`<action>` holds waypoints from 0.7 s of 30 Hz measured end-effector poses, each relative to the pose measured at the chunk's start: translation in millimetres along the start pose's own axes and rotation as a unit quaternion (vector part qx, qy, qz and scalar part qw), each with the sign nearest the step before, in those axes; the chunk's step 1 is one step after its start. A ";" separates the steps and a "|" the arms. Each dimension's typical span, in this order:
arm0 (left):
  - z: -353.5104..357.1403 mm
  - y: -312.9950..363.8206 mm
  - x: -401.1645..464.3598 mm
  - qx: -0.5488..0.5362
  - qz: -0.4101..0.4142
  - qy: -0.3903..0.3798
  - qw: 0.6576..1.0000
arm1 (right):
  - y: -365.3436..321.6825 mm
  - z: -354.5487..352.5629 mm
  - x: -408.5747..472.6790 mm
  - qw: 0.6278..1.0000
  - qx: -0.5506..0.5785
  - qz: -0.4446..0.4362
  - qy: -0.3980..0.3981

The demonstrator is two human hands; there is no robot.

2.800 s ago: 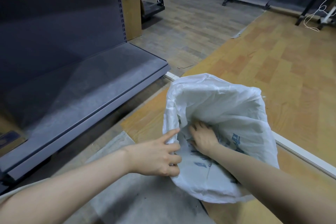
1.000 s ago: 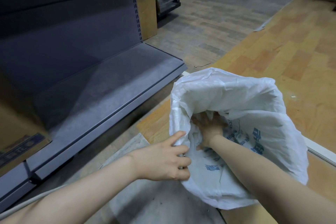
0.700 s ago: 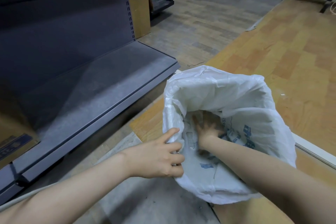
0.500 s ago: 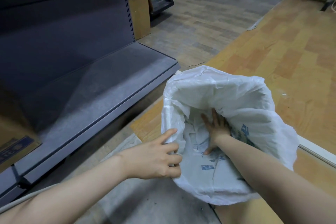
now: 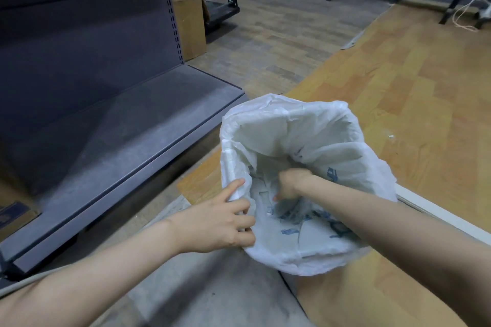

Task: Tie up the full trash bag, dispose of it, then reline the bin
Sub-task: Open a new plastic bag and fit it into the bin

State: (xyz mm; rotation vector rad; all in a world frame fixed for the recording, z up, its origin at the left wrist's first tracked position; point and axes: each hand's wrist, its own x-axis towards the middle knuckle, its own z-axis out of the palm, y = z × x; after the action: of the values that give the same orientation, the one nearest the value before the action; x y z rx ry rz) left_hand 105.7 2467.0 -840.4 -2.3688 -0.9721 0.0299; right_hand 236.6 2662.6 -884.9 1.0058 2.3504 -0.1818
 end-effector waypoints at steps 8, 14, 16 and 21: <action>-12.4 7.1 9.3 0.018 0.034 -0.022 0.999 | 2.5 -74.2 -74.1 0.724 -0.041 -0.217 0.653; -13.6 11.1 12.3 -0.029 0.046 -0.029 0.998 | 4.7 -105.3 -68.2 0.940 -0.050 -0.103 0.321; -12.5 8.4 10.9 -0.066 0.009 0.000 0.998 | 1.6 -111.8 -67.0 0.952 -0.036 -0.095 0.287; -29.8 -29.5 40.8 -0.101 -0.339 0.116 0.928 | -1.2 -117.0 -64.3 0.948 -0.043 -0.114 0.294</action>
State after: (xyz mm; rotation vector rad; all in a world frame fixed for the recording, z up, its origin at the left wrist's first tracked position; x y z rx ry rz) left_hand 123.6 2495.5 -792.7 -2.0161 -1.6723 -0.6258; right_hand 218.7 2660.8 -752.6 0.8184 2.9874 0.1601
